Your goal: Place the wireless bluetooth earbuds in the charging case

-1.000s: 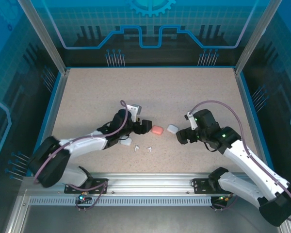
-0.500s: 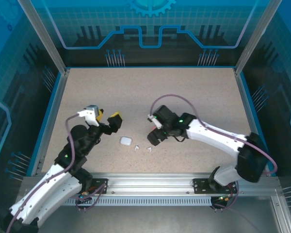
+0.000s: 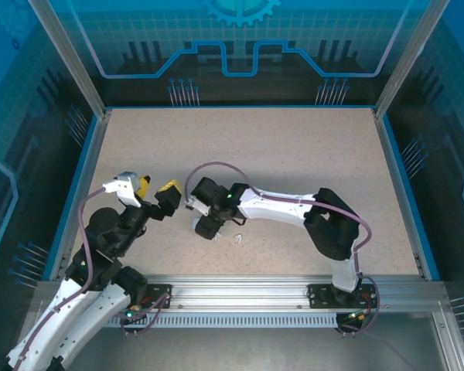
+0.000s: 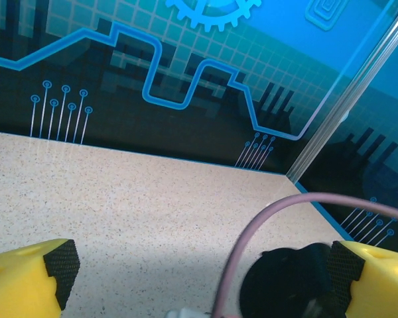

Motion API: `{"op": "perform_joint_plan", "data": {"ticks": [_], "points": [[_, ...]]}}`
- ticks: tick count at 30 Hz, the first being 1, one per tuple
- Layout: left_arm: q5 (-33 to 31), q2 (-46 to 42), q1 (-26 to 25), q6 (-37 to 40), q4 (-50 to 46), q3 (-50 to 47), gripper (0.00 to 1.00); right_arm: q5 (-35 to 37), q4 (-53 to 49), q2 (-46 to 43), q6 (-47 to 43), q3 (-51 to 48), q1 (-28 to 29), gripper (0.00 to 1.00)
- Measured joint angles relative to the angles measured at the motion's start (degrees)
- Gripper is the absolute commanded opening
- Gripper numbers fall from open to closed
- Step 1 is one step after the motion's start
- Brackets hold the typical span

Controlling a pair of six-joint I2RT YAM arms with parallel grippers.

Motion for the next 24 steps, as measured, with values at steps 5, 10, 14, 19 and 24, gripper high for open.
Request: {"op": "perform_joint_plan", "data": {"ticks": [5, 10, 14, 19, 24], "points": [[0.02, -0.48, 0.0, -0.02, -1.68, 0.02, 0.99, -0.9, 0.26, 4.9, -3.93, 3.06, 0.42, 0.79], [0.02, -0.48, 0.0, -0.02, -2.27, 0.02, 0.99, -1.09, -0.31, 7.93, -6.58, 4.83, 0.57, 0.77], [0.02, -0.48, 0.0, -0.02, -2.56, 0.02, 0.99, -1.4, -0.94, 9.84, -7.91, 6.16, 0.81, 0.7], [0.02, -0.48, 0.0, -0.02, -2.69, 0.02, 0.99, -2.36, -1.49, 10.8, -9.16, 6.95, 0.87, 0.59], [0.0, -0.48, 0.0, -0.02, -3.13, 0.02, 0.99, -2.75, -1.77, 10.84, -9.81, 6.95, 0.85, 0.49]]}}
